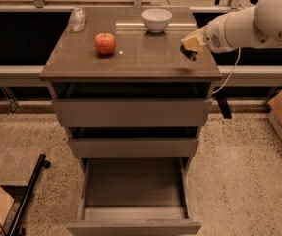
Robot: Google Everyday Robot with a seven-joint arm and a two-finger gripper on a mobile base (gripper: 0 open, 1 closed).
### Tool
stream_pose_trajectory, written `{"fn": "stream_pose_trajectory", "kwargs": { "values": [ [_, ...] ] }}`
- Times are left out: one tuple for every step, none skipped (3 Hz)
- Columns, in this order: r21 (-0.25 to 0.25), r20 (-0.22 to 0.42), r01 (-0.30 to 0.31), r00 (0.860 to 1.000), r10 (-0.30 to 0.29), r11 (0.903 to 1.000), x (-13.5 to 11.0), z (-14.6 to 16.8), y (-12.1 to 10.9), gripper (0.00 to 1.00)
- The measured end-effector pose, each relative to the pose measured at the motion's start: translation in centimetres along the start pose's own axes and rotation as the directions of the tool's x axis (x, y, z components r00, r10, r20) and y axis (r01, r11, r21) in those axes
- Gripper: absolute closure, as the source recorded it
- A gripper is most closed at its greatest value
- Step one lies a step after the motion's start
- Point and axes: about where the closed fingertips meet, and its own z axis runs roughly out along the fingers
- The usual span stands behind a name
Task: Place rxbar chocolate into bottom drawer
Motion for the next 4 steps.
{"fn": "stream_pose_trajectory", "kwargs": {
  "values": [
    [0.110, -0.001, -0.012, 1.000, 0.012, 0.9939, -0.8, -5.8, 1.9, 1.00],
    [0.141, -0.082, -0.051, 0.995, 0.064, 0.9886, 2.1, -9.4, 5.5, 1.00],
    [0.087, -0.186, -0.106, 0.975, 0.121, 0.9905, 6.7, -10.9, 8.4, 1.00],
    [-0.023, -0.297, -0.191, 0.939, 0.176, 0.9813, 12.3, -9.7, 10.5, 1.00]
  ]
}}
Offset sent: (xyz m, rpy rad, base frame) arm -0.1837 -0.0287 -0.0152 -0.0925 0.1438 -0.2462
